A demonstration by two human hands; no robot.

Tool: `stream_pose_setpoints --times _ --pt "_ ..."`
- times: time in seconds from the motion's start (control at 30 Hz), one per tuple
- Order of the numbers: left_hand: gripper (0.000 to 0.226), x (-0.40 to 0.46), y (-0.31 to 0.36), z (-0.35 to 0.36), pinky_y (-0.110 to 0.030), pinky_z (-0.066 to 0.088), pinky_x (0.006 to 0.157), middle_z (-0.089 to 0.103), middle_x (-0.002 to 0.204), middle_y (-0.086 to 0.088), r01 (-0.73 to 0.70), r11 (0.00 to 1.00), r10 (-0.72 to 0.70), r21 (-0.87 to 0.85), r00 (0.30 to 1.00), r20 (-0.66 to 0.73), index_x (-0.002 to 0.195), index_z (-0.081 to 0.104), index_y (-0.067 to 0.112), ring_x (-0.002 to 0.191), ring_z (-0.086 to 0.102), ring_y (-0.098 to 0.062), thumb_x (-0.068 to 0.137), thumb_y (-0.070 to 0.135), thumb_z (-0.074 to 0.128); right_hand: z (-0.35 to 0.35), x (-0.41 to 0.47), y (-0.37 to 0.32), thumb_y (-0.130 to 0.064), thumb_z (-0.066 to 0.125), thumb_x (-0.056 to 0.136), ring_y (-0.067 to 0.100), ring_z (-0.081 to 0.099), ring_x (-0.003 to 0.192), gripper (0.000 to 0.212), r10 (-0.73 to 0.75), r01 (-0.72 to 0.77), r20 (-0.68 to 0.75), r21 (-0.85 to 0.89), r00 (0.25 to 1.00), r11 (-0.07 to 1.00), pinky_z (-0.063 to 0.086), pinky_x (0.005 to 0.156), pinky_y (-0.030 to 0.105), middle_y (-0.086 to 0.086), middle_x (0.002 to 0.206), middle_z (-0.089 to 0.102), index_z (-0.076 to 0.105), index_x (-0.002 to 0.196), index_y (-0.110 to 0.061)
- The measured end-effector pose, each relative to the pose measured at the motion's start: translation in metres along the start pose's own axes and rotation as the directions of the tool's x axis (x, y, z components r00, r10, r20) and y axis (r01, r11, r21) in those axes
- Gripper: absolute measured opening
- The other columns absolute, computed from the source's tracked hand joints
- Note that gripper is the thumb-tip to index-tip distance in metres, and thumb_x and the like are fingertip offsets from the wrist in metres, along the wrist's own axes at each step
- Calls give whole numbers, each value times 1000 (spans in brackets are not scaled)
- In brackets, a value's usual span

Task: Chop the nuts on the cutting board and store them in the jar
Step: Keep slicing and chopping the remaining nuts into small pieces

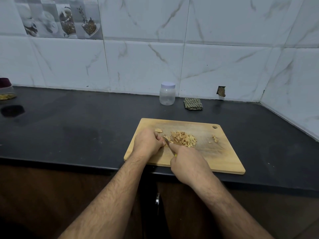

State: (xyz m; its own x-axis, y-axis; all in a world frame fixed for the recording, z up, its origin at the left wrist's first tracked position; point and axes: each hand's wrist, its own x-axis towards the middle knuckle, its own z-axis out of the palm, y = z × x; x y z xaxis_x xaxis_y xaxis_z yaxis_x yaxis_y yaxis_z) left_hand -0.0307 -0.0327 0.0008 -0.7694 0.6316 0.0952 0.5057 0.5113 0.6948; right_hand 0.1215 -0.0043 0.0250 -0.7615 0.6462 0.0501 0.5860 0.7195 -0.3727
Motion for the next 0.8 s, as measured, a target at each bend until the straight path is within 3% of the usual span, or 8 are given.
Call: stream_pose_setpoints --times 0.1,0.3,0.47,0.8 --pt "13 0 -1 1 -21 41 59 72 78 10 -13 1000 13 14 1000 -13 74 75 19 78 61 -5 85 19 69 1 0 0 -13 44 92 21 56 113 62 -8 8 -1 8 1000 1000 47 81 32 0 128 62 37 149 -36" --pt "12 2 -2 2 -24 44 63 72 79 7 2 999 -1 51 1000 -19 75 75 17 82 63 -10 83 19 67 0 -1 -1 -14 44 93 22 56 112 62 -7 7 4 17 1000 1000 49 84 33 1 128 62 36 150 -37" --pt "15 4 -1 3 -35 55 78 74 85 4 29 996 -27 80 999 -27 83 77 15 88 65 -14 83 24 65 -1 0 -2 -11 47 93 22 54 120 65 10 -9 20 -13 1000 1000 48 90 34 1 136 58 35 151 -38" --pt "20 5 4 2 -36 56 78 75 90 1 85 993 -82 84 996 -33 88 77 13 92 66 -17 83 26 63 -8 4 -6 -7 46 91 24 54 121 68 26 -17 77 -106 997 994 50 94 36 3 135 57 35 150 -40"
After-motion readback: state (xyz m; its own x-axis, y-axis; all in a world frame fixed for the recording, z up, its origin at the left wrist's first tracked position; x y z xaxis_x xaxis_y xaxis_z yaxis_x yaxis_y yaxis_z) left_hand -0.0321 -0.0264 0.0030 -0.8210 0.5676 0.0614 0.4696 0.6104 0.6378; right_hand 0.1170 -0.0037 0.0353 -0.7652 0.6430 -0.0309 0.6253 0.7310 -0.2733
